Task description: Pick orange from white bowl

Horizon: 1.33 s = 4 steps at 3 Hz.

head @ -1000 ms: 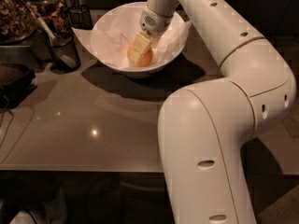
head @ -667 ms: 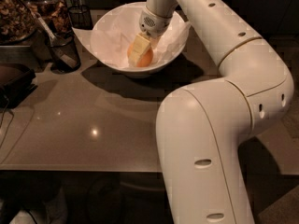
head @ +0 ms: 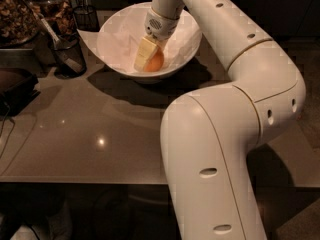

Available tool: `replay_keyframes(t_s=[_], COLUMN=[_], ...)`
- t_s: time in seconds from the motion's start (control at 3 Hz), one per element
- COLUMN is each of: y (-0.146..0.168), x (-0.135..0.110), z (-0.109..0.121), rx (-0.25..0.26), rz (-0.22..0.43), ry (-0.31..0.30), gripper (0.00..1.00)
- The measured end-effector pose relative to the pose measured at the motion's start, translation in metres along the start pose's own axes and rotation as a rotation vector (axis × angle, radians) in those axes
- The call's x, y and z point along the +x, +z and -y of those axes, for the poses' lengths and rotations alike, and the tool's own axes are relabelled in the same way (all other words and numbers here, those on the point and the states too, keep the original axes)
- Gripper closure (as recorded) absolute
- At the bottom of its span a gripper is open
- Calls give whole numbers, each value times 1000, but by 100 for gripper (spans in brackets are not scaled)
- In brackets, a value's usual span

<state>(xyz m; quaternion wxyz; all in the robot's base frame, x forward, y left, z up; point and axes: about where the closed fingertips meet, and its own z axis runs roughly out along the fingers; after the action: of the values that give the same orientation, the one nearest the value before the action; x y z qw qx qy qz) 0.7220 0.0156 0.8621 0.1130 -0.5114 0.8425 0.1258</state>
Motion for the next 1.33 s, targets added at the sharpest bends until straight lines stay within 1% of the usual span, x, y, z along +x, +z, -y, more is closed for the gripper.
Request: replay_keyframes(t_s=[0.33, 0.67, 1.0, 1.33], y=[0, 0, 2, -26], x=[0, 0, -7, -12], z=[0, 0, 3, -13], rx=[0, 0, 11, 29], rz=[0, 0, 23, 84], ry=[0, 0, -9, -80], gripper=[41, 64, 88, 100])
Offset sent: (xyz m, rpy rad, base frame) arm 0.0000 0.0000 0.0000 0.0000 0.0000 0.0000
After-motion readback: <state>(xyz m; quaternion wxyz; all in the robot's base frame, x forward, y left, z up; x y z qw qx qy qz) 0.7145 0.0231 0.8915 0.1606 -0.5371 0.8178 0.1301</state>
